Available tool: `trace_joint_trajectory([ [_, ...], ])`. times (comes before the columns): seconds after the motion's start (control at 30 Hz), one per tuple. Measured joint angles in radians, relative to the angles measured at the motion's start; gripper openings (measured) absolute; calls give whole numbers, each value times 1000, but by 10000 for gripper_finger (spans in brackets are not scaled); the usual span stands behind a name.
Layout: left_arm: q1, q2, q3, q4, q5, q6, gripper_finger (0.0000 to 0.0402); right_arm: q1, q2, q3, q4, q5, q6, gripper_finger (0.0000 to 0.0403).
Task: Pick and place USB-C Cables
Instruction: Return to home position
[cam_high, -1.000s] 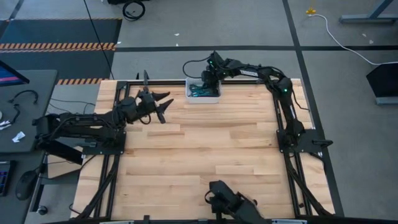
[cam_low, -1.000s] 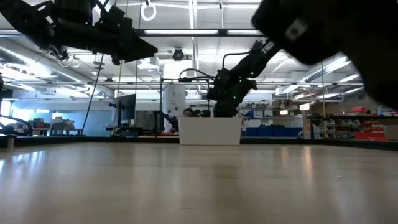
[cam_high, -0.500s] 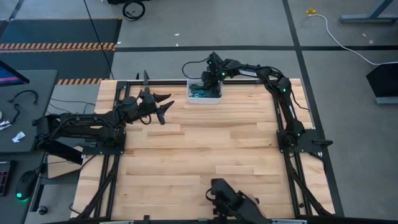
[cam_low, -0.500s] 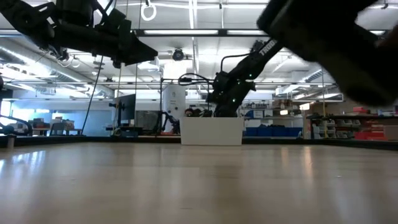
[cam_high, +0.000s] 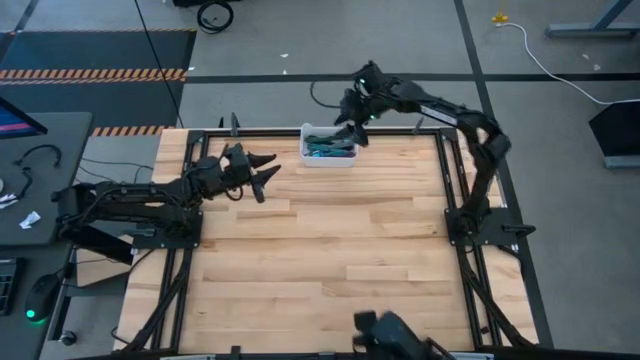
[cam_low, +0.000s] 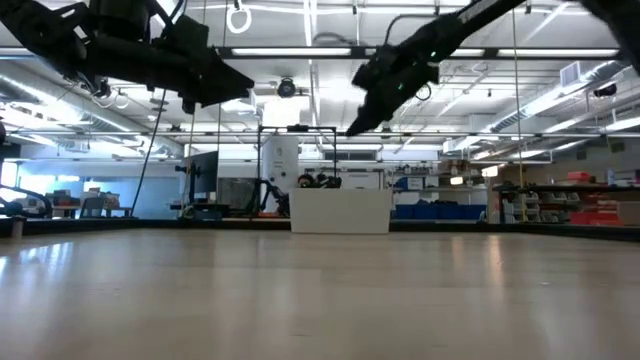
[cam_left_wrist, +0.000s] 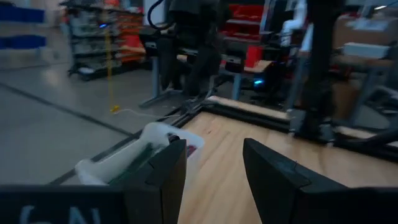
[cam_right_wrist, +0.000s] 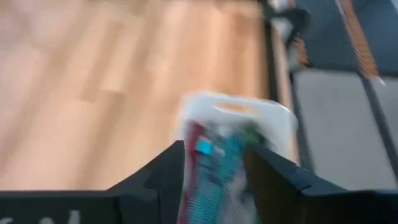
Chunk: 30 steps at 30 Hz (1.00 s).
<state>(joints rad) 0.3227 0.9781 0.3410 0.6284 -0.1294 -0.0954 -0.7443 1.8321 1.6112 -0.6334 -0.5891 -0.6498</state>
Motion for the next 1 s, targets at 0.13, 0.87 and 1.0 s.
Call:
trace_joint_trajectory([
  [0.13, -33, -49, 0, 1, 26, 2, 164, 23, -180, -184, 77, -55, 38, 144],
  [0.87, -120, -676, -60, -430, 237, 133, 164, 133, -1237, -1256, 828, -119, 749, 101],
  [1.0, -120, -724, -164, -339, 236, 109, 164, 141, -1332, -1362, 906, -129, 827, 101],
])
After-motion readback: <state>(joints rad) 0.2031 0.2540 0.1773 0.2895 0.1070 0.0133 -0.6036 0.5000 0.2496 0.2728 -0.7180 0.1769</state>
